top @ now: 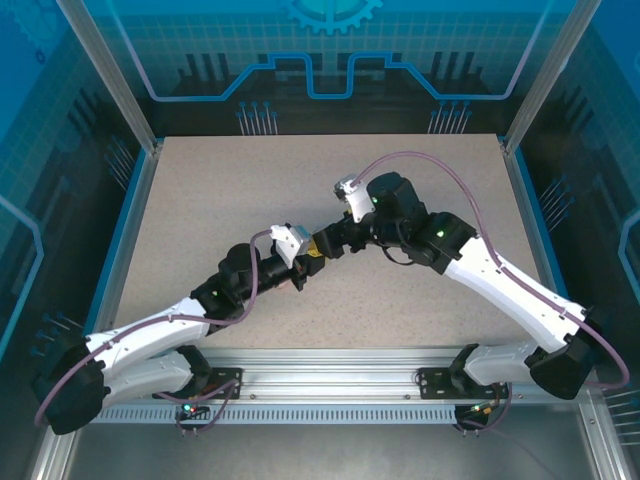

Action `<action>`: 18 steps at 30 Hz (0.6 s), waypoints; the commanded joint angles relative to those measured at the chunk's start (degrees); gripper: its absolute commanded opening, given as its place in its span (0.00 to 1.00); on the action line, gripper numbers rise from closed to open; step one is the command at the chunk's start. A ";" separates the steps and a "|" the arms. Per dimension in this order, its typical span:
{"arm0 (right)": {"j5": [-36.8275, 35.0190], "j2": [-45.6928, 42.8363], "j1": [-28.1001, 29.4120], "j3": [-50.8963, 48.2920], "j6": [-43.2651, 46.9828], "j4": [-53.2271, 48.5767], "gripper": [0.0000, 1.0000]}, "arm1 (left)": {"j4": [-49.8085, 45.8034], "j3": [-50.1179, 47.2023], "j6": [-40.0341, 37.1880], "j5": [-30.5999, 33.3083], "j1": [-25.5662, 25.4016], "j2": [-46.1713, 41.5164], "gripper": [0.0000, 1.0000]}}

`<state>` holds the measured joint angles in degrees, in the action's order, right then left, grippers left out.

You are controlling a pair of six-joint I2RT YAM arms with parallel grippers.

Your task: Insert wireless bluetooth earbuds into charging case

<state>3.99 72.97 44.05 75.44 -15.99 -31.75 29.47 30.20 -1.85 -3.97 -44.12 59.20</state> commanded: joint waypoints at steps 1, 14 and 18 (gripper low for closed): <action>5.12 -3.07 -1.95 -0.19 -0.11 0.19 1.00 | 1.81 1.45 -0.86 -1.26 -0.36 -0.22 0.10; 4.27 0.34 -4.21 -0.22 -2.78 -0.95 0.96 | 1.99 1.62 -0.96 -1.85 -0.43 -0.22 0.09; 3.24 1.90 -4.61 0.15 -3.91 -1.31 0.94 | 1.89 1.70 -1.05 -1.97 -0.36 -0.31 0.09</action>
<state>8.01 73.89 40.32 75.42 -18.28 -32.14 29.47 30.20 -1.85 -4.40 -44.12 59.20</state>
